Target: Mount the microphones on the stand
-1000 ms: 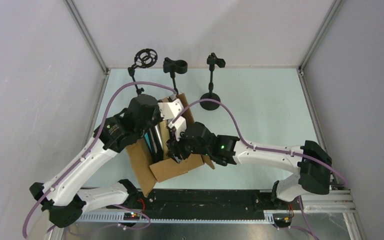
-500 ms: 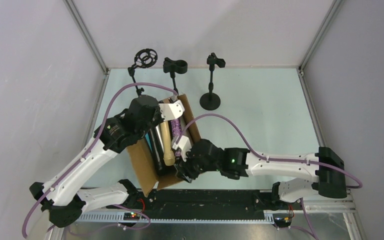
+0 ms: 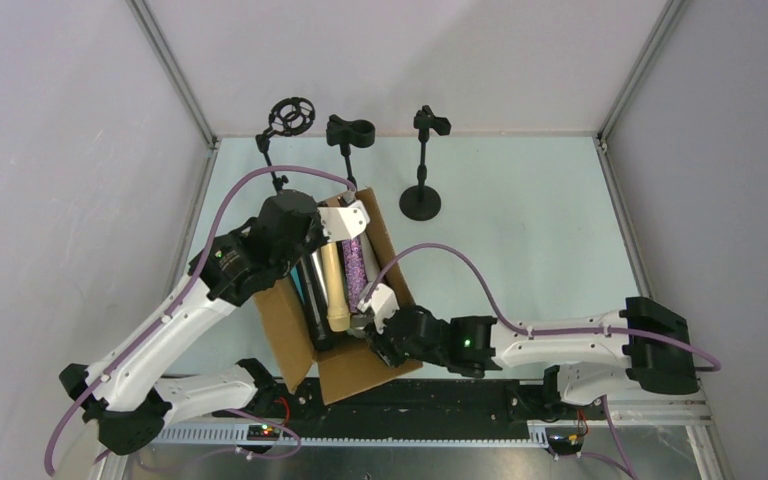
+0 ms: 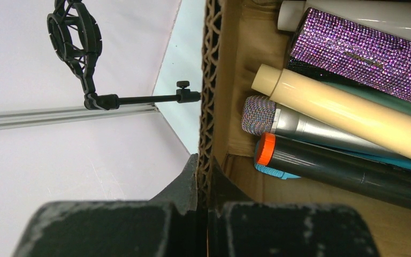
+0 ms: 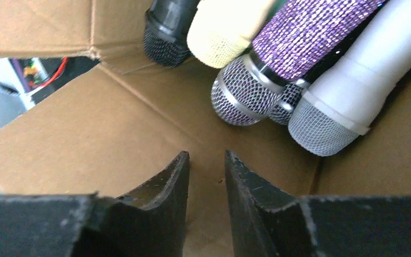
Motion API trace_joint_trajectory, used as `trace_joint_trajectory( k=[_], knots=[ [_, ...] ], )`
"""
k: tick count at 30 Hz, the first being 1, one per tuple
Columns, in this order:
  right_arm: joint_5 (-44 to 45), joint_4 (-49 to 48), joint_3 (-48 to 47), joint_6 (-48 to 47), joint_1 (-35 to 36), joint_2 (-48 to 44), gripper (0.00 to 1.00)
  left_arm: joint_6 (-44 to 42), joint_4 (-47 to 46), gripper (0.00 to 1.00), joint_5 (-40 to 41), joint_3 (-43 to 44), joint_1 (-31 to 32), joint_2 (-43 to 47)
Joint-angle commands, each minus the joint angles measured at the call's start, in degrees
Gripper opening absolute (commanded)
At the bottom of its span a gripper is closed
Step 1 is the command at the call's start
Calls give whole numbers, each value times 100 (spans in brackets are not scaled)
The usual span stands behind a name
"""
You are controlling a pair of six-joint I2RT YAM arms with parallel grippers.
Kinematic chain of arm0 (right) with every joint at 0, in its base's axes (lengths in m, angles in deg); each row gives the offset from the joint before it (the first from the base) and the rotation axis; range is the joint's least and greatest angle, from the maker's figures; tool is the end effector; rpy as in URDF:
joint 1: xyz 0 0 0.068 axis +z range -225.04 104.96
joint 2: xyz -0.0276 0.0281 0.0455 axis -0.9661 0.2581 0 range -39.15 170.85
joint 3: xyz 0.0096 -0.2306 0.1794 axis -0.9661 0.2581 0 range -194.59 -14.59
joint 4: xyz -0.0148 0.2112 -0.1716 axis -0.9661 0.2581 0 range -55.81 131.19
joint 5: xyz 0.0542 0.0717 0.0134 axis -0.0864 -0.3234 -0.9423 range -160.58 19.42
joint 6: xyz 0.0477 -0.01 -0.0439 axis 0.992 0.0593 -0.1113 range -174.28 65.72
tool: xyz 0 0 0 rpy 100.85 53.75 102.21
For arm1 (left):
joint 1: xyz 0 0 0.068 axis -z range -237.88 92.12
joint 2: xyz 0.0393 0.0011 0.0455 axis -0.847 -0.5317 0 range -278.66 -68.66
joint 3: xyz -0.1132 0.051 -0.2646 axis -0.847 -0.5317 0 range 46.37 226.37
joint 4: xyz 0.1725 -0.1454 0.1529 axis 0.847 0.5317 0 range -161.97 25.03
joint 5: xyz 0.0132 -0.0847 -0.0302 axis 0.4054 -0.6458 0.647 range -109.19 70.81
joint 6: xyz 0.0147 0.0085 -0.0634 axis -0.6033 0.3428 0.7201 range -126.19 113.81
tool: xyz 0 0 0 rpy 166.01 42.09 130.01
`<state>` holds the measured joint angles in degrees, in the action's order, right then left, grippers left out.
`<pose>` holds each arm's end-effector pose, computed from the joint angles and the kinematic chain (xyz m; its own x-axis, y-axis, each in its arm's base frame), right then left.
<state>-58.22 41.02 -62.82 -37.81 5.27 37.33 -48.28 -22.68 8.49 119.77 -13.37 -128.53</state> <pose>0.0630 0.3038 0.2495 -0.3574 -0.4478 -0.8196 -0.8677 0.4838 0.1140 0.1667 -0.1302 0.4076 -0.0733 0.9044 -0.4202 0.5405 0.3902 0.7454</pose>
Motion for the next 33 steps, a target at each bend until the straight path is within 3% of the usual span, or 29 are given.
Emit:
trace_joint_trajectory(
  k=[1,7,10,18,26,33],
  knots=[
    [1434,-573,6,-73,239,364,33,-111,-472,0,40,42,14,87],
    [2453,-951,49,-264,652,804,17,-143,-469,0,78,-99,14,37],
    [2798,-990,136,-267,908,773,17,-198,-466,0,122,-167,14,37],
    [3393,-544,156,-134,1467,136,34,-244,-471,0,154,-242,15,-46],
    [3359,-174,191,146,1778,-151,39,-280,-471,0,175,-190,14,-103],
    [3363,204,210,457,2016,-169,22,-347,-470,0,219,-193,14,-112]
  ],
)
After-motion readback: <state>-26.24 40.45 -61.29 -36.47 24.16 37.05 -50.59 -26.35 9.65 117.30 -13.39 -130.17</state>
